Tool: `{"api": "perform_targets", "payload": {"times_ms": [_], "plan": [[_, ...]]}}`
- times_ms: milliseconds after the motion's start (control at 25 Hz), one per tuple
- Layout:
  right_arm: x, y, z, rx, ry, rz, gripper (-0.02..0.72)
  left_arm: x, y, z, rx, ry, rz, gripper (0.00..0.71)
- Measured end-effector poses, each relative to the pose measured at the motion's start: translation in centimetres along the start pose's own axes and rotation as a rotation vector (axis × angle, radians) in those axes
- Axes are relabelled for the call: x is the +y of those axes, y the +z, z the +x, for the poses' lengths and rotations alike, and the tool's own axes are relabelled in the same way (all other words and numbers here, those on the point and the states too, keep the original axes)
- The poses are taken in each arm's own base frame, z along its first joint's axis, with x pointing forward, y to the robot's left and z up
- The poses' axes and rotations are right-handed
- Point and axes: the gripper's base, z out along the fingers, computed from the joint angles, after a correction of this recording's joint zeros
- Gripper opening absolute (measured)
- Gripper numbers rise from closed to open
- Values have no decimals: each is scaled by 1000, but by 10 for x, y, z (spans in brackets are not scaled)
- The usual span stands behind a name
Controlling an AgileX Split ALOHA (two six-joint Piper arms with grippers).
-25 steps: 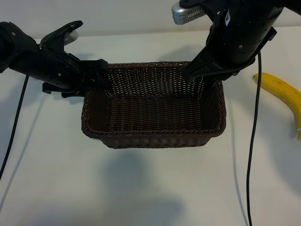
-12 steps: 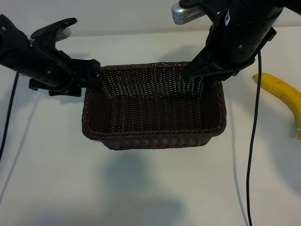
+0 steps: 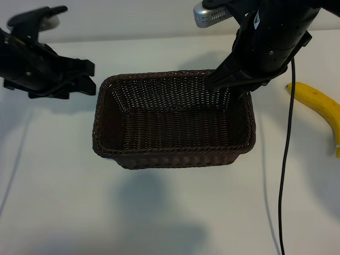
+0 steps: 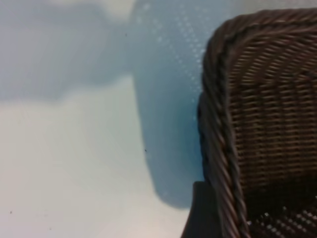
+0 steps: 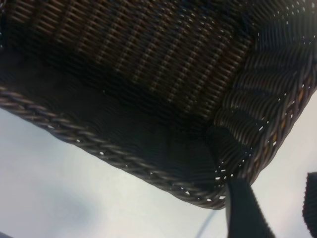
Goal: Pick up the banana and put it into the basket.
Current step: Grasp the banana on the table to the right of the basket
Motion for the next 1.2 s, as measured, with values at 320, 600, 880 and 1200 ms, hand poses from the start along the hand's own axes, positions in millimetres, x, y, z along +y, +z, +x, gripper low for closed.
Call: {"api": "perform_targets", "payload": {"times_ms": [320,600,880,1200], "plan": [[0,0,0,0,-3,3,317,-6,-26,15,-7,69,-2,583],[0,0,0,0,-3,1,317,-10,-21,28,13,90,75,583],[-1,0,0,-1,-7,13,317,-15,-21,27,-3,107,129,583],[-18,-2,-2,-10,-72,195,496,-15,-21,27,-3,110,130,583]]}}
